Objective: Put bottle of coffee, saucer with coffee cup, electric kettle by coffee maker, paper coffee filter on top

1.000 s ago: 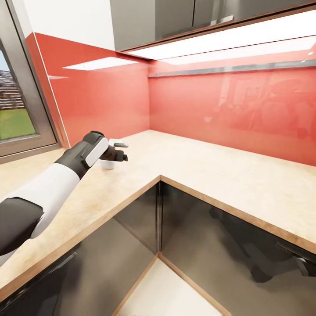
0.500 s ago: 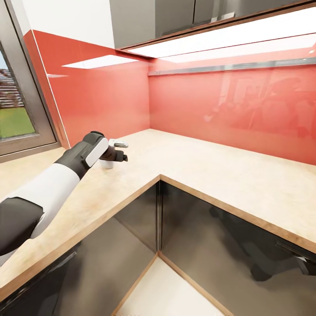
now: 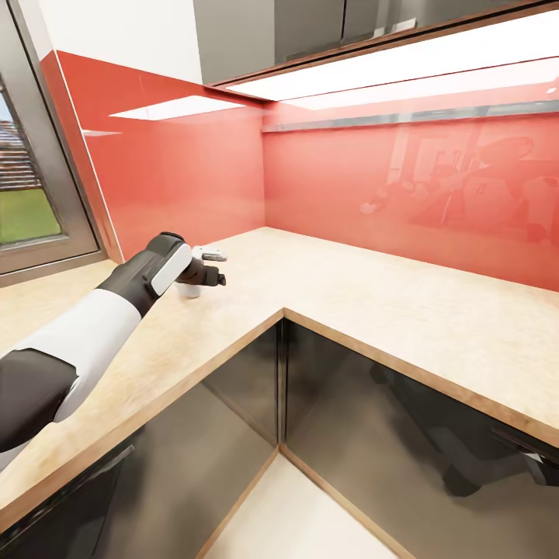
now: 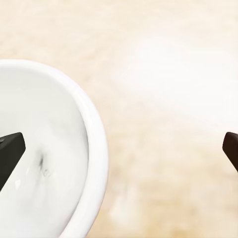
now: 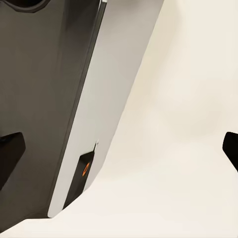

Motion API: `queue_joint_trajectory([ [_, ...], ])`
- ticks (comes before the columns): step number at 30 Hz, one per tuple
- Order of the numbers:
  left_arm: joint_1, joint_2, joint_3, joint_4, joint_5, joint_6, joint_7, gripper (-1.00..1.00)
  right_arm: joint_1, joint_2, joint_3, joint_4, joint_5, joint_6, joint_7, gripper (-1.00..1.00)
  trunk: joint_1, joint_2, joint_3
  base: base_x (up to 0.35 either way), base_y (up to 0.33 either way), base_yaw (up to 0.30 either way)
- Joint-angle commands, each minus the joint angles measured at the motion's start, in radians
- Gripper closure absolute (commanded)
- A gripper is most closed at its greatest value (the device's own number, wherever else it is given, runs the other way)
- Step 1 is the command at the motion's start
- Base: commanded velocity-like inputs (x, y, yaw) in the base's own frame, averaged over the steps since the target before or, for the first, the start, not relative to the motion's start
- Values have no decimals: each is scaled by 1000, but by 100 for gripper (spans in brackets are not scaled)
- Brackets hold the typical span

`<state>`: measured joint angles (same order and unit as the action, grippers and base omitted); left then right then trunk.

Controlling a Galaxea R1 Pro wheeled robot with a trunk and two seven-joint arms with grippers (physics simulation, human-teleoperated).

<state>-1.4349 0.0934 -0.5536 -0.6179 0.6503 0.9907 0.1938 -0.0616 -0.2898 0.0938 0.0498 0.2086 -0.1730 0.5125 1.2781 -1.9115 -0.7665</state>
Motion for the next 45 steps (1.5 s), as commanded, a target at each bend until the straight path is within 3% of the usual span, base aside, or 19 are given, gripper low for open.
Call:
queue_joint_trajectory([
  [1,-1,2,-7,-1,11,2,9,-100,-2,0,8,4,2,-10,0,-100,0,0,-1,0,0,0],
  [4,-1,2,-6,-1,11,2,9,-100,-2,0,8,4,1,-10,0,-100,0,0,-1,0,0,0],
  [5,-1,2,-6,-1,11,2,9,100,-2,0,8,4,1,-10,0,-100,0,0,-1,0,0,0],
  [27,-1,2,-6,-3,11,0,9,100,-3,0,8,3,1,-9,1,-100,0,0,-1,0,0,0],
  [45,-1,2,-1,-21,11,1,7,100,-2,0,8,3,2,-8,0,-100,-69,126,55,0,0,0],
])
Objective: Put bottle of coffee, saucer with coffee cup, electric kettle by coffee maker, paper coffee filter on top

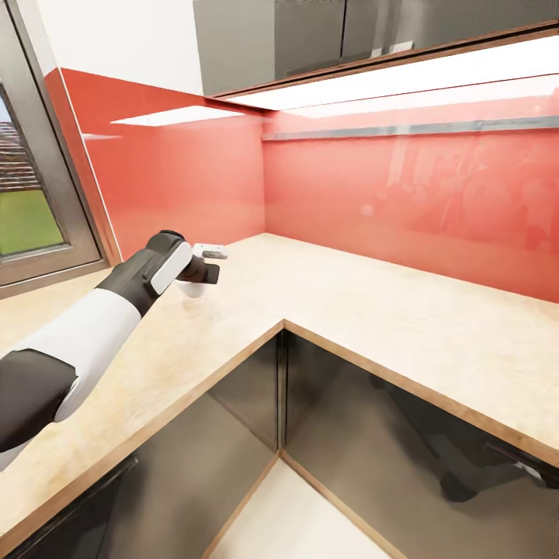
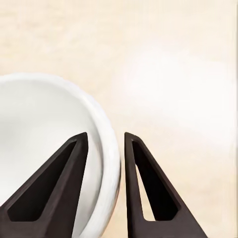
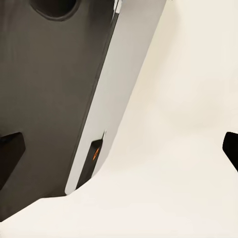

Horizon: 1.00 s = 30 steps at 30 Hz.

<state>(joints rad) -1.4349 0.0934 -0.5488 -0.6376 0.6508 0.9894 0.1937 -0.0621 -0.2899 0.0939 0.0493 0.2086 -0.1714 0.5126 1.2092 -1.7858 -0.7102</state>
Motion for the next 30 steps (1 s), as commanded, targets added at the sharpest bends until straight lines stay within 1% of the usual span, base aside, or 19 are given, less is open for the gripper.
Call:
queue_joint_trajectory([
  [1,-1,2,-5,-2,10,2,7,100,-2,0,8,4,2,-10,0,-100,-4,7,2,0,0,0],
  [3,-1,1,-4,-6,10,2,7,100,-2,0,8,4,2,-10,0,-100,-12,21,9,0,0,0],
  [4,-1,1,-4,-10,10,2,7,100,-2,0,8,4,2,-10,0,-100,-12,21,9,0,0,0],
  [6,-1,3,-1,-53,10,2,7,100,-2,0,7,4,2,-10,0,-100,-12,21,9,0,0,0],
  [7,-1,11,0,-106,10,2,8,100,-2,0,7,4,2,-10,0,-100,-12,21,9,0,0,0],
  [8,-1,14,0,-125,10,3,8,100,-2,0,7,3,2,-10,0,-100,-12,21,9,0,0,0],
  [9,-1,22,3,-179,10,4,8,100,-2,0,7,3,1,-10,0,-100,-12,21,9,0,0,0],
  [10,-1,26,6,-207,10,4,9,100,-2,0,7,3,1,-10,0,-100,-12,21,9,0,0,0],
  [15,-1,35,29,-303,10,7,9,100,-2,0,7,3,0,-10,0,-100,-12,21,9,0,0,0],
  [16,-1,46,36,-342,10,8,9,100,-2,0,7,3,0,-10,0,-100,-12,21,9,0,0,0],
  [17,-1,62,40,-383,11,8,8,100,-2,0,7,3,0,-10,0,-100,-12,21,9,0,0,0],
  [19,-1,77,43,-417,11,9,8,100,-2,0,7,3,0,-10,0,-100,-12,21,9,0,0,0],
  [21,-1,101,45,-454,14,10,7,100,-2,0,7,3,0,-10,0,-100,-12,21,9,0,0,0],
  [22,-1,107,46,-460,15,10,7,100,-2,0,7,3,0,-10,0,-100,-12,21,9,0,0,0],
  [24,-1,131,47,-476,17,11,7,100,-2,0,7,3,0,-10,0,-100,-12,21,9,0,0,0],
  [27,-1,143,46,-484,18,11,7,100,-2,0,7,3,0,-10,0,-100,-12,21,9,0,0,0],
  [30,-1,146,45,-487,18,11,7,100,-2,0,7,3,0,-10,0,-100,-12,21,9,0,0,0],
])
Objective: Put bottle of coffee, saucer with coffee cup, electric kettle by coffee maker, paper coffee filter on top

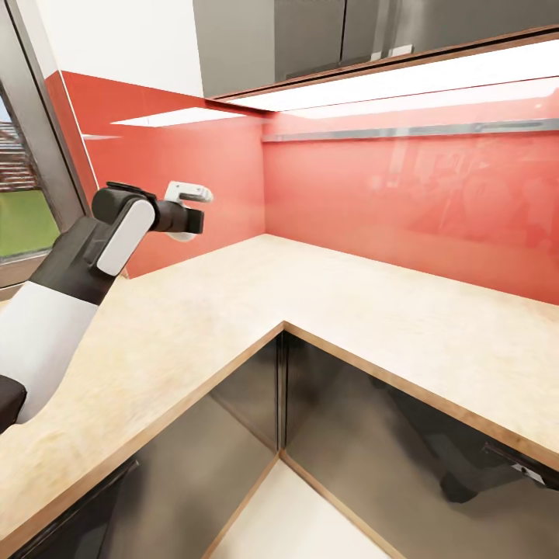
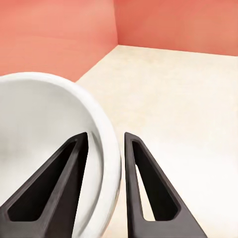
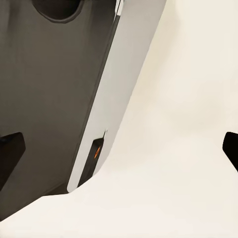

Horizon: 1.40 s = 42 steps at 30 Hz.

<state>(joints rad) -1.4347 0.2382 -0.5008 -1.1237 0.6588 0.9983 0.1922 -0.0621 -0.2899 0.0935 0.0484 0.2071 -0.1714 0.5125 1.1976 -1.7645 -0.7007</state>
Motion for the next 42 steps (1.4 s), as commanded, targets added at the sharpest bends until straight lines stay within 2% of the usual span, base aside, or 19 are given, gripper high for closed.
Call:
queue_joint_trajectory([
  [1,-1,2,-3,-2,10,2,9,100,-2,0,8,4,2,-10,0,-100,0,0,-1,0,0,0],
  [8,-1,3,-4,-3,10,2,9,100,-2,0,8,4,2,-10,1,-100,0,0,-1,-18,-3,0],
  [14,-1,3,-5,-4,10,2,9,100,-2,0,7,4,2,-10,1,-100,0,0,-1,-230,-86,36],
  [25,-1,3,-7,-10,10,2,9,100,-2,0,8,4,2,-10,0,-100,0,0,-1,-75,-48,247],
  [33,-1,3,-7,-19,10,1,9,100,-2,0,7,4,2,-10,0,-100,0,0,-1,-221,-179,79],
  [42,-1,3,-8,-23,10,0,10,100,-2,0,6,4,2,-10,0,-100,0,0,-1,-77,-63,241],
])
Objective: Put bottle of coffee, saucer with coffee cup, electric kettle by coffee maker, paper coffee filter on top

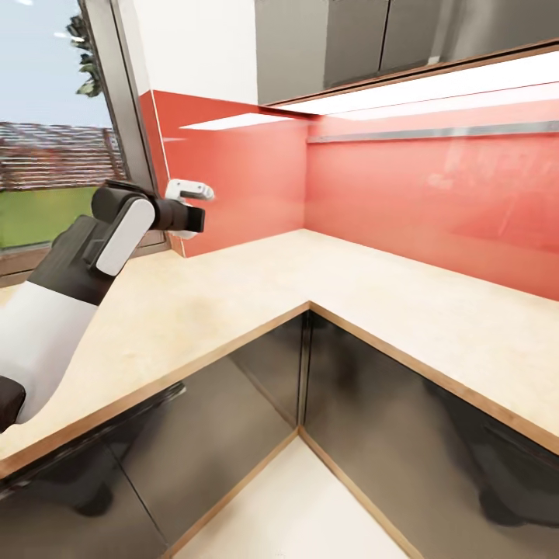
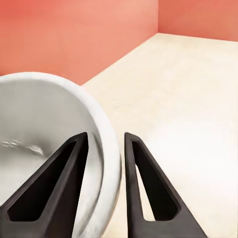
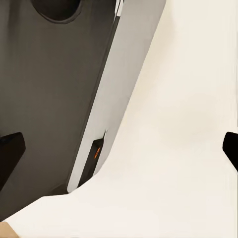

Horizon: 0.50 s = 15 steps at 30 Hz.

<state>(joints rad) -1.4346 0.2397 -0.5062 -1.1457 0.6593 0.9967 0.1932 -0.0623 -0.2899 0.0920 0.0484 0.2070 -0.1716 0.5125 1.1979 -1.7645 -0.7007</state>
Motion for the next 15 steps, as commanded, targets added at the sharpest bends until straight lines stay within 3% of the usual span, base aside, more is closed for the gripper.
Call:
queue_joint_trajectory([
  [1,-1,1,-3,-4,9,2,9,100,-2,0,8,4,2,-10,0,-100,0,-1,-1,-173,-145,265],
  [9,0,3,0,-38,9,2,9,100,-2,0,8,4,2,-9,0,-100,0,-1,-1,-221,-185,107],
  [15,0,3,0,-41,9,2,9,100,-2,0,8,4,1,-10,-1,-100,0,-1,-1,-90,-82,85],
])
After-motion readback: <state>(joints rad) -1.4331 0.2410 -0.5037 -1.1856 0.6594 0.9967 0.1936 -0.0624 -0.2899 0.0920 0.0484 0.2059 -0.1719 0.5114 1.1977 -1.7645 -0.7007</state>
